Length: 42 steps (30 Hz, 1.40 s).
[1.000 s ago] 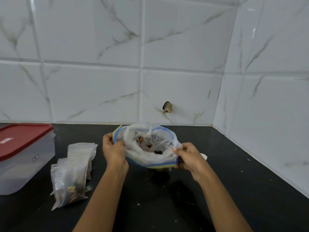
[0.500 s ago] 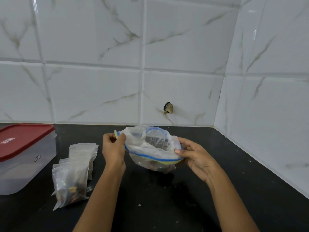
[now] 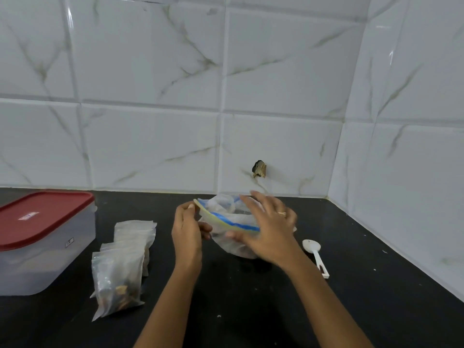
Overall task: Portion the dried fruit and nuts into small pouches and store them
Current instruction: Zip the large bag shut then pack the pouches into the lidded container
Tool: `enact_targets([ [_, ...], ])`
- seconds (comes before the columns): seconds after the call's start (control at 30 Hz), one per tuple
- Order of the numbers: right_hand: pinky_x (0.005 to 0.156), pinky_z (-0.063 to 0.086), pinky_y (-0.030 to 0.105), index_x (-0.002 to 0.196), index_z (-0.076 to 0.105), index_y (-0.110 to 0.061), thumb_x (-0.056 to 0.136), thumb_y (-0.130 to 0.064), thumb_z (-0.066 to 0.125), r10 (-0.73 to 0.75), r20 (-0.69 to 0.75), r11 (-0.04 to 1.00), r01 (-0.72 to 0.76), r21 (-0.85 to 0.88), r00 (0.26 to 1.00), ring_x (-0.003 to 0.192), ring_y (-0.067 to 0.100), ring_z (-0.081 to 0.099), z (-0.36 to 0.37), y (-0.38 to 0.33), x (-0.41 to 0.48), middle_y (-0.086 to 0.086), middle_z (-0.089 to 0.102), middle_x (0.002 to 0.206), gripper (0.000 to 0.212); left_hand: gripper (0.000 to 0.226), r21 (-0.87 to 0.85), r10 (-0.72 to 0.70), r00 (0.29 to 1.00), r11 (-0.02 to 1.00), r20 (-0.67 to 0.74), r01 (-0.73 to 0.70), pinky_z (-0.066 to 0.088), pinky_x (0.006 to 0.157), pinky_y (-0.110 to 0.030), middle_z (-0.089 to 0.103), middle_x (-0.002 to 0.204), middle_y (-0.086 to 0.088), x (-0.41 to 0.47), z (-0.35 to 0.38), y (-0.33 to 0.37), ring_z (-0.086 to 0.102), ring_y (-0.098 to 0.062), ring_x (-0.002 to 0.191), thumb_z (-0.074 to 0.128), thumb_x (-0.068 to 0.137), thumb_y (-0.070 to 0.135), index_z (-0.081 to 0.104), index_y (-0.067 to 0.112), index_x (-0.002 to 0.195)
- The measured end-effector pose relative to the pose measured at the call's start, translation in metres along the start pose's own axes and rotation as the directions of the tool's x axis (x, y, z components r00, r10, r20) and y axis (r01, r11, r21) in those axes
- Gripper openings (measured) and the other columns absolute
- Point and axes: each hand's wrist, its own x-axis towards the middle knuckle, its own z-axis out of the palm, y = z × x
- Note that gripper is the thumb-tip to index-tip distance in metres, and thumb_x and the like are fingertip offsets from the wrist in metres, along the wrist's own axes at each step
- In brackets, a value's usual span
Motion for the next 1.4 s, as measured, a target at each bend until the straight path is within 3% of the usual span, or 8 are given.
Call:
enact_targets([
  [0.13, 0.111, 0.009, 0.043, 0.145, 0.005, -0.044, 0.06, -0.086, 0.032, -0.204, 0.18, 0.978, 0.209, -0.006, 0.962, 0.144, 0.02, 0.012, 0.004, -0.028, 0.038, -0.012, 0.009, 0.157, 0.099, 0.049, 0.067, 0.091, 0.995, 0.993, 0.044, -0.094, 0.045, 0.067, -0.022, 0.06, 0.101, 0.003, -0.001, -0.011, -0.007, 0.056, -0.004, 0.08, 0.034, 0.082, -0.012, 0.058, 0.031, 0.089],
  [0.3, 0.094, 0.042, 0.038, 0.136, 0.044, -0.029, 0.093, -0.046, 0.043, -0.225, 0.219, 0.97, 0.239, -0.043, 0.949, 0.121, 0.022, 0.049, 0.003, -0.045, 0.067, 0.0, 0.054, 0.133, 0.046, 0.043, 0.159, 0.041, 0.986, 0.985, 0.162, -0.067, 0.047, 0.088, -0.023, 0.051, 0.121, -0.001, 0.001, -0.021, -0.022, 0.055, -0.011, 0.105, 0.045, 0.088, -0.008, 0.05, 0.033, 0.101],
  [0.43, 0.087, 0.044, 0.035, 0.118, 0.064, -0.021, 0.094, -0.041, 0.046, -0.118, 0.139, 0.98, 0.093, 0.176, 0.983, 0.104, 0.021, 0.053, 0.003, -0.048, 0.071, 0.002, 0.055, 0.104, 0.036, 0.034, 0.208, -0.111, 0.973, 0.976, 0.202, 0.068, 0.05, 0.092, -0.039, 0.055, 0.111, -0.001, 0.0, -0.022, -0.029, 0.058, -0.017, 0.101, 0.062, 0.087, 0.014, 0.043, 0.022, 0.114],
  [0.8, 0.071, 0.041, 0.029, 0.095, 0.071, -0.023, 0.094, -0.035, 0.05, 0.146, -0.121, 0.947, -0.103, 0.305, 0.982, 0.082, 0.015, 0.054, -0.039, -0.043, 0.073, -0.011, 0.059, 0.072, 0.024, 0.007, 0.468, -0.242, 0.969, 0.852, -0.05, 0.237, 0.04, 0.071, -0.028, 0.057, 0.092, -0.003, 0.0, -0.038, -0.029, 0.049, -0.007, 0.072, 0.057, 0.09, 0.01, 0.055, 0.011, 0.083],
  [0.97, 0.074, 0.039, 0.023, 0.095, 0.072, -0.017, 0.087, -0.025, 0.063, 0.066, -0.174, 0.844, 0.038, 0.535, 0.983, 0.067, 0.002, 0.054, -0.049, -0.038, 0.069, -0.002, 0.065, 0.075, 0.014, 0.01, 0.615, -0.146, 0.986, 0.771, -0.08, 0.164, 0.043, 0.071, -0.03, 0.056, 0.098, -0.007, -0.002, -0.041, -0.03, 0.054, -0.018, 0.084, 0.051, 0.089, 0.0, 0.05, 0.01, 0.09],
  [1.1, 0.098, 0.038, 0.025, 0.124, 0.044, -0.043, 0.072, -0.04, 0.075, -0.117, 0.089, 0.715, 0.022, 0.698, 0.989, 0.113, 0.005, 0.05, -0.043, -0.017, 0.051, -0.015, 0.06, 0.112, 0.061, 0.03, 0.657, -0.039, 0.995, 0.748, -0.093, 0.09, 0.044, 0.095, -0.04, 0.053, 0.119, -0.015, -0.002, -0.042, -0.032, 0.05, -0.029, 0.111, 0.051, 0.086, -0.005, 0.05, 0.004, 0.114],
  [1.23, 0.105, 0.036, 0.035, 0.126, 0.037, -0.044, 0.052, -0.047, 0.079, 0.103, 0.121, 0.525, -0.157, 0.837, 0.987, 0.127, 0.015, 0.04, -0.016, 0.039, 0.012, -0.012, 0.046, 0.13, 0.086, 0.033, 0.685, 0.211, 0.969, 0.725, -0.128, -0.068, 0.03, 0.088, -0.034, 0.044, 0.12, -0.016, -0.019, -0.03, -0.024, 0.038, -0.029, 0.113, 0.051, 0.085, 0.0, 0.046, 0.003, 0.117],
  [1.4, 0.084, 0.049, 0.022, 0.113, 0.05, -0.023, 0.082, -0.005, 0.067, 0.121, 0.395, 0.514, -0.398, 0.76, 0.911, 0.102, 0.016, 0.062, 0.013, 0.068, -0.022, -0.001, 0.054, 0.123, 0.04, 0.021, 0.651, 0.533, 0.817, 0.543, 0.22, -0.53, 0.033, 0.069, -0.029, 0.036, 0.087, 0.006, -0.047, -0.014, -0.022, 0.035, -0.01, 0.078, 0.056, 0.076, 0.023, 0.037, 0.022, 0.084],
])
